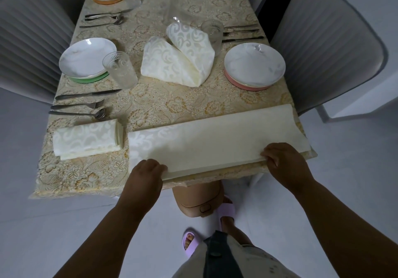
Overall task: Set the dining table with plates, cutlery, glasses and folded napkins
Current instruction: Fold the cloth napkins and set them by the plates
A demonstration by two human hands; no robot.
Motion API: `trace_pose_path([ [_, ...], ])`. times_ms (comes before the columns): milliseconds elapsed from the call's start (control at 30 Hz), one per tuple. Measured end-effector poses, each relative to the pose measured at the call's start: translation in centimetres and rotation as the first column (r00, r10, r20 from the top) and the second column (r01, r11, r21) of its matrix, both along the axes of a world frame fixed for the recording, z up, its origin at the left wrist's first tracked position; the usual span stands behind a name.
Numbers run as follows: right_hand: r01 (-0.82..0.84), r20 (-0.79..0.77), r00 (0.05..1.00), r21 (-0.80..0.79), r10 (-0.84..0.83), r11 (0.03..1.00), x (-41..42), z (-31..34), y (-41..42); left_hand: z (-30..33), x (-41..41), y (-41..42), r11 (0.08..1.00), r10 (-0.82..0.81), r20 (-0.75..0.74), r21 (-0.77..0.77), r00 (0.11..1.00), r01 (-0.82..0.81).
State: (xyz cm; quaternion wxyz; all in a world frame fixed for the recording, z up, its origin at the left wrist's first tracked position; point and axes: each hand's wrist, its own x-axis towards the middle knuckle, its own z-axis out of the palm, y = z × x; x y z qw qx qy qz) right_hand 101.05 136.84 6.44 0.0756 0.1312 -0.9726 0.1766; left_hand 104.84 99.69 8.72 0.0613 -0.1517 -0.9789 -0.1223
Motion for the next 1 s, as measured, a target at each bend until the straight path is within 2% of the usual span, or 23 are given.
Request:
trace_pose_path([
  [200, 0.076, 0.037, 0.996, -0.003, -0.076, 0.997, 0.0, 0.7, -0.6, -0.2, 0.8, -0.6, 0.998, 0.005, 0.191, 0.058, 0.982, -0.016],
  [267, 0.101, 0.040, 0.994, -0.016, -0.101, 0.995, -0.4, 1.3, -1.6, 0.6, 0.8, -0.2, 0.997, 0.012, 0.146, 0.070, 0.989, -0.022],
  [367, 0.056, -0.083, 0.995, -0.018, -0.058, 0.998, -1.9, 2.3, -5.6, 1.6, -1.1, 1.9, 0.998, 0.036, 0.031, 0.058, 0.999, -0.038],
  [467, -0.005, -0.137, 0.990, 0.005, 0.005, 1.000, -4.2, 2.4, -10.5, 1.3, -4.3, 4.9, 0.996, 0.073, 0.047, 0.042, 0.996, -0.075],
  [500, -0.029, -0.107, 0.994, 0.036, 0.033, 0.999, -4.9, 2.1, -11.8, 0.9, -5.2, 5.8, 0.996, 0.083, 0.110, 0.022, 0.991, -0.086],
  [600, -0.118, 0.144, 0.985, 0.148, 0.096, 0.982, -5.7, 0.1, -14.1, -1.6, -5.8, 7.5, 0.991, 0.102, 0.310, -0.119, 0.945, -0.068],
  [667, -0.125, 0.212, 0.974, 0.215, 0.079, 0.969, -5.1, -1.6, -13.8, -3.4, -4.6, 7.6, 0.981, 0.130, 0.371, -0.182, 0.920, -0.066],
  [833, -0.039, 0.227, 0.974, 0.283, -0.027, 0.958, -4.6, -2.8, -9.9, -4.5, -2.0, 4.4, 0.961, 0.226, 0.337, -0.228, 0.914, -0.153],
  [1000, 0.010, 0.294, 0.950, 0.311, -0.107, 0.950, -4.9, -2.2, -10.5, -3.9, -1.3, 0.8, 0.878, 0.473, 0.268, -0.220, 0.839, -0.424],
])
